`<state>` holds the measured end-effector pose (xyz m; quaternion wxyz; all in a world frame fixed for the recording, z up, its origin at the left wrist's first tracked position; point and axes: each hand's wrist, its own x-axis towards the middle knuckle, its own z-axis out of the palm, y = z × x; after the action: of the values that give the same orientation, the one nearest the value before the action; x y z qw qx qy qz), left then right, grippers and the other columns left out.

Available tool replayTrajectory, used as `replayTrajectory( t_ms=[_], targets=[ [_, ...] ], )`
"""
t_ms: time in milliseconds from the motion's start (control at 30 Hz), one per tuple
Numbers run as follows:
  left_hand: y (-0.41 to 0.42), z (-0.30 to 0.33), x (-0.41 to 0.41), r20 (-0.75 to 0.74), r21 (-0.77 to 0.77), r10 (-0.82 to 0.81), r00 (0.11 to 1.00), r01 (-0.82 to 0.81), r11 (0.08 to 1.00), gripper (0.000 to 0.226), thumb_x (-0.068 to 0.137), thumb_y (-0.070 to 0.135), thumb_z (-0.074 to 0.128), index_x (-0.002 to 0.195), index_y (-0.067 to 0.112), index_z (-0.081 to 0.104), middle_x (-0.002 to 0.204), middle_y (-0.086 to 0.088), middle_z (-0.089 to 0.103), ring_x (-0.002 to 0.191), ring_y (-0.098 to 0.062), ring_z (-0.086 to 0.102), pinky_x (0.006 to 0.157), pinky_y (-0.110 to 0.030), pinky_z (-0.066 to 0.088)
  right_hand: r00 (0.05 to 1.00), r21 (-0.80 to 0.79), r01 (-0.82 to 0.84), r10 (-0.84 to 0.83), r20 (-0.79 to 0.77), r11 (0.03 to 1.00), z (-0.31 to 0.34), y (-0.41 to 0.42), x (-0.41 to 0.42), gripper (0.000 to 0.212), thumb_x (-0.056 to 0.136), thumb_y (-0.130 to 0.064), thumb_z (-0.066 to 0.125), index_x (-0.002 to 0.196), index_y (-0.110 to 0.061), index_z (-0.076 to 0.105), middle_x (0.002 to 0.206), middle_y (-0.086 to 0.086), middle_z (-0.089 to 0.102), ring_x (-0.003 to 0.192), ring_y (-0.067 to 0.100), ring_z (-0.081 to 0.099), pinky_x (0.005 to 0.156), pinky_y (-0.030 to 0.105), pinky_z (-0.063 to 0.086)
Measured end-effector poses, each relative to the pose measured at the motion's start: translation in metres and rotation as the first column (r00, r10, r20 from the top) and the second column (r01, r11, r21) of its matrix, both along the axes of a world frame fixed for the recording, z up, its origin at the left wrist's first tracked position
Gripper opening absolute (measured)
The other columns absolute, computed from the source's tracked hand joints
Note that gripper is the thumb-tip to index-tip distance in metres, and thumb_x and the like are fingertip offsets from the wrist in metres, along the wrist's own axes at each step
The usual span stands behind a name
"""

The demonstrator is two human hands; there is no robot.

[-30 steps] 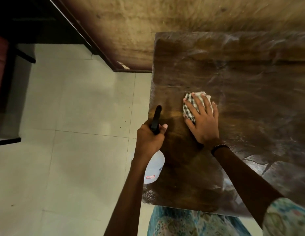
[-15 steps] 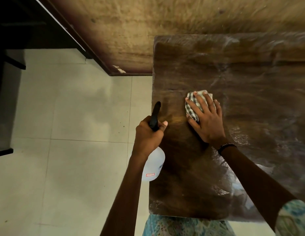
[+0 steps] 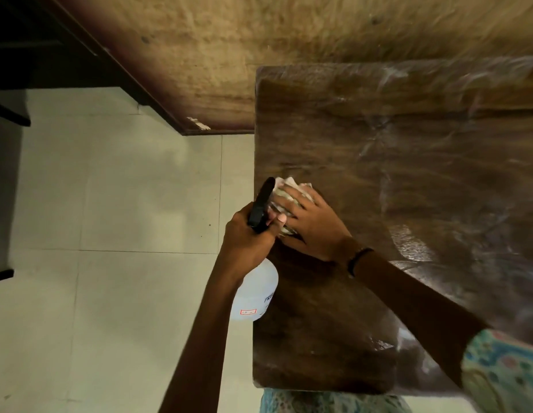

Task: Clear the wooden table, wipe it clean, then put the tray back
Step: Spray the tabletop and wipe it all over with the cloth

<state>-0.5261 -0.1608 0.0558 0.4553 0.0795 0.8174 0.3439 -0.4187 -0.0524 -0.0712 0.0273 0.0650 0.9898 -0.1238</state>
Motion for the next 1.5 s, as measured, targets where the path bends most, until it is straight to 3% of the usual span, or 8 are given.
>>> replayTrajectory(
  t_ms=[133, 333, 467, 600, 800, 967, 1200, 1500],
  targets=[
    [0.007, -0.002, -0.003, 0.004, 0.006, 0.017, 1.000, -0.017, 1.000, 0.016, 0.084, 0.030, 0.067, 0.092, 0.018, 0.062, 0.073, 0.007, 0.058, 0.067, -0.012, 0.053, 0.074, -0.029, 0.041, 0.992, 0.003, 0.115, -0.115, 0.041, 0.993, 0.007, 0.048, 0.039, 0.059, 0.091, -0.049, 0.040, 0.147, -0.034, 0.030, 0.155, 0.003, 0.031, 0.146, 0.027, 0.020, 0.117, 0.048, 0.016],
    [0.024, -0.004, -0.009, -0.005, 0.015, 0.009, 1.000, -0.009, 1.000, 0.017, 0.084, 0.031, 0.065, 0.095, 0.018, 0.062, 0.077, 0.008, 0.060, 0.072, -0.011, 0.055, 0.077, -0.028, 0.043, 0.913, -0.031, 0.407, -0.407, 0.016, 0.913, 0.005, 0.062, -0.048, 0.058, 0.090, -0.048, 0.037, 0.146, -0.034, 0.033, 0.157, -0.001, 0.028, 0.146, 0.028, 0.020, 0.115, 0.054, 0.013],
    [0.036, -0.002, -0.012, -0.028, -0.005, -0.012, 1.000, 0.012, 1.000, 0.017, 0.084, 0.034, 0.065, 0.095, 0.023, 0.059, 0.080, 0.006, 0.061, 0.082, -0.020, 0.058, 0.080, -0.030, 0.045, 0.978, -0.063, 0.208, -0.207, 0.023, 0.976, -0.005, 0.023, -0.071, 0.054, 0.090, -0.039, 0.051, 0.141, -0.023, 0.046, 0.152, 0.006, 0.037, 0.145, 0.031, 0.022, 0.119, 0.050, 0.008],
    [0.047, -0.002, -0.016, -0.047, -0.027, -0.039, 0.998, 0.038, 0.999, 0.026, 0.083, 0.033, 0.067, 0.103, 0.017, 0.063, 0.084, 0.001, 0.061, 0.082, -0.021, 0.057, 0.078, -0.030, 0.046, 0.999, -0.006, -0.021, 0.021, 0.031, 1.000, 0.001, 0.035, -0.009, 0.055, 0.089, -0.047, 0.040, 0.141, -0.029, 0.040, 0.152, 0.005, 0.037, 0.145, 0.029, 0.024, 0.119, 0.047, 0.014],
    [0.070, -0.005, -0.017, -0.016, -0.070, -0.035, 0.999, 0.034, 0.997, 0.018, 0.086, 0.035, 0.063, 0.091, 0.018, 0.060, 0.086, 0.001, 0.059, 0.082, -0.016, 0.053, 0.078, -0.027, 0.039, 0.916, 0.025, 0.400, -0.401, 0.035, 0.916, 0.007, 0.106, 0.036, 0.058, 0.092, -0.050, 0.035, 0.148, -0.035, 0.028, 0.158, -0.003, 0.023, 0.147, 0.024, 0.015, 0.118, 0.046, 0.014],
    [0.086, -0.007, -0.019, -0.029, -0.078, -0.022, 0.999, 0.020, 0.997, 0.019, 0.086, 0.034, 0.062, 0.092, 0.016, 0.059, 0.093, -0.002, 0.059, 0.088, -0.018, 0.053, 0.080, -0.028, 0.038, 0.922, 0.031, 0.385, -0.386, 0.039, 0.922, 0.003, 0.122, 0.028, 0.059, 0.092, -0.051, 0.033, 0.148, -0.033, 0.030, 0.158, -0.001, 0.024, 0.147, 0.024, 0.016, 0.118, 0.045, 0.012],
    [0.094, -0.010, -0.035, -0.028, -0.079, -0.017, 0.999, 0.015, 0.997, 0.021, 0.086, 0.037, 0.062, 0.090, 0.017, 0.059, 0.081, -0.003, 0.059, 0.080, -0.019, 0.057, 0.077, -0.030, 0.042, 0.903, 0.014, 0.429, -0.429, 0.011, 0.903, 0.000, 0.143, 0.003, 0.058, 0.093, -0.051, 0.034, 0.149, -0.033, 0.028, 0.159, -0.001, 0.023, 0.147, 0.025, 0.013, 0.117, 0.048, 0.012],
    [0.094, -0.006, -0.058, 0.008, 0.004, -0.046, 0.999, 0.046, 0.999, 0.015, 0.085, 0.035, 0.063, 0.075, 0.029, 0.053, 0.075, 0.010, 0.056, 0.086, -0.018, 0.057, 0.081, -0.029, 0.042, 0.905, -0.017, 0.422, -0.421, 0.058, 0.906, 0.002, 0.164, -0.152, 0.056, 0.096, -0.050, 0.035, 0.149, -0.036, 0.023, 0.160, -0.003, 0.016, 0.148, 0.029, 0.006, 0.116, 0.055, 0.004]
  ],
)
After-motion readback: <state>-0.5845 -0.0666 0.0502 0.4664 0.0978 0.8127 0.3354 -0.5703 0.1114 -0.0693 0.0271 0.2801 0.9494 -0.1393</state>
